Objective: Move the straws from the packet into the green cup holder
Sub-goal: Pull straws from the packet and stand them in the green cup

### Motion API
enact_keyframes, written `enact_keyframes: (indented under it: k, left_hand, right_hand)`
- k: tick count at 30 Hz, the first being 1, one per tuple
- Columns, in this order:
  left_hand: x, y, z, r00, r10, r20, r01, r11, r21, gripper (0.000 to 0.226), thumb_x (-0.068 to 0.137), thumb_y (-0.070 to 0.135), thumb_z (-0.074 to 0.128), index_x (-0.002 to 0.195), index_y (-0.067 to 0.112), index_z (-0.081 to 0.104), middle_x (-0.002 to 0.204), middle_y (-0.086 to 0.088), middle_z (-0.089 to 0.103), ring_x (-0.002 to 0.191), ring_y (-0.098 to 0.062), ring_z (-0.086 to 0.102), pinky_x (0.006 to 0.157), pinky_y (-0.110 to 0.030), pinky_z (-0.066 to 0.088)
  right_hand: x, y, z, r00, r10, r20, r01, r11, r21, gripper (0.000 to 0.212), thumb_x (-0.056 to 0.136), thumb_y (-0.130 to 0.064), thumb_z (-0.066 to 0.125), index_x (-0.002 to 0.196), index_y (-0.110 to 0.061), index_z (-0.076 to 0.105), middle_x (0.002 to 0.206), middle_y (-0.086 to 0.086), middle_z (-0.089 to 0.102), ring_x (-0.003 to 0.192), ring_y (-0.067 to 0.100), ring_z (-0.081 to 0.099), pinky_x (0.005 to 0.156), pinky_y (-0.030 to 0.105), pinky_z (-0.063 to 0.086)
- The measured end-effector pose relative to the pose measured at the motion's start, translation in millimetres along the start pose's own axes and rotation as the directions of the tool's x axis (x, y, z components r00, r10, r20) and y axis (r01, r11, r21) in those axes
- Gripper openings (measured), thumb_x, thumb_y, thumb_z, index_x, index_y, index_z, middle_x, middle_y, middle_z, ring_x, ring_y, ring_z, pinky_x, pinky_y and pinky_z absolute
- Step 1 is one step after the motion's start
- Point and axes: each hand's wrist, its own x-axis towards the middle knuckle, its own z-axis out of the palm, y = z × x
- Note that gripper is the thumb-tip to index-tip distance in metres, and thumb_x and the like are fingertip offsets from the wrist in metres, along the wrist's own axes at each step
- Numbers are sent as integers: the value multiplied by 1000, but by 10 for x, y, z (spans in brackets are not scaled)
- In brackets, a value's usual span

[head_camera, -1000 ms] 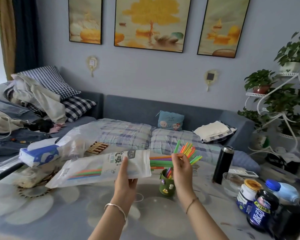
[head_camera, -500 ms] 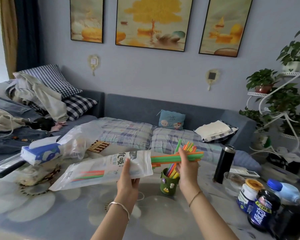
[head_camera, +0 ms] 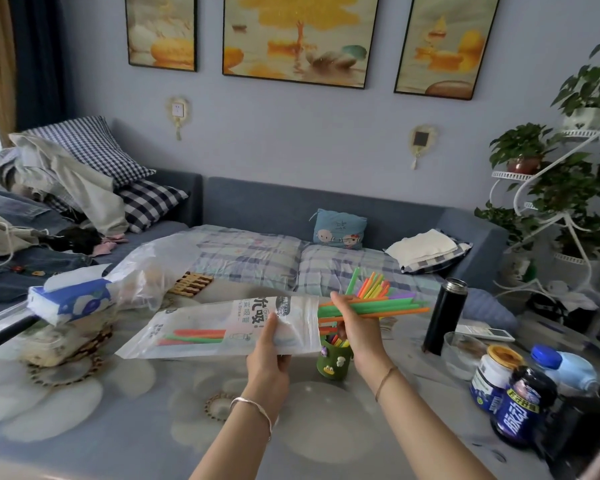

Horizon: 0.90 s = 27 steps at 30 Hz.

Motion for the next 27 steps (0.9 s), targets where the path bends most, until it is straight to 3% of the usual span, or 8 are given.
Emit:
enact_keyframes:
  k: [2, 7, 10, 15, 18, 21, 24, 27]
  left_hand:
    - [47, -4, -21, 1000, 8, -7, -8, 1000, -11, 46, 81, 24, 73, 121, 8, 58, 93, -2, 65, 83, -14, 61, 69, -25, 49]
    - [181, 38, -83, 998, 17, -64, -18, 1000, -24, 40, 82, 26, 72, 116, 11, 57, 88, 0, 63, 77, -12, 61, 71, -26, 49]
    - [294, 46, -122, 995, 21, -100, -24, 999, -27, 38, 82, 26, 72, 113, 11, 56, 88, 0, 63, 76, -12, 60, 66, -24, 49]
    - [404, 18, -156, 992, 11, -125, -15, 1000, -27, 38, 82, 26, 71, 114, 12, 56, 88, 1, 63, 75, -12, 61, 70, -30, 48]
    - [471, -31, -165, 991, 22, -129, -25, 999, -22, 41, 82, 24, 71, 117, 10, 54, 89, 0, 62, 78, -13, 60, 84, -30, 49]
    - [538, -76, -174, 991, 16, -130, -17, 1000, -4, 36, 83, 24, 71, 112, 11, 54, 89, 0, 62, 78, -12, 60, 78, -28, 51]
    - [583, -102, -194, 992, 15, -127, -14, 1000, 5, 34, 83, 25, 71, 109, 10, 54, 90, 0, 63, 80, -12, 60, 77, -25, 51]
    - [646, -112, -226, 991, 20, -129, -19, 1000, 9, 31, 83, 24, 70, 106, 11, 55, 91, 1, 63, 81, -12, 60, 85, -28, 50]
  right_hand:
    - [85, -7, -59, 999, -18, -41, 18, 1000, 15, 20, 86, -26, 64, 71, -17, 53, 59, 0, 47, 46, 9, 41, 38, 14, 32]
    - [356, -78, -283, 984, -63, -165, 65, 998, 7, 32, 87, -25, 62, 60, -20, 46, 54, -2, 40, 44, 9, 38, 42, 20, 28]
    - [526, -116, -406, 972, -120, -200, 107, 992, -74, 32, 88, -24, 60, 60, -19, 47, 54, -2, 42, 45, 10, 41, 40, 19, 32]
    - [774, -194, -549, 931, -274, -240, 236, 956, -176, 22, 89, -18, 57, 68, -17, 54, 65, -1, 55, 62, 14, 55, 57, 25, 43]
    - [874, -195, -598, 891, -412, -191, 326, 873, -362, 23, 91, -19, 56, 74, -5, 58, 62, 2, 54, 56, 12, 51, 53, 25, 42]
    - [1030, -112, -604, 886, -451, -103, 348, 796, -495, 29, 92, -20, 55, 75, 4, 61, 60, 5, 54, 51, 13, 51, 49, 25, 41]
    - [1200, 34, -569, 903, -428, -31, 316, 711, -628, 39, 91, -27, 55, 66, 2, 58, 57, 12, 58, 49, 20, 56, 46, 25, 43]
    - [1324, 209, -506, 917, -397, 24, 294, 635, -714, 41, 90, -31, 55, 54, -11, 49, 58, 15, 60, 54, 29, 61, 49, 33, 48]
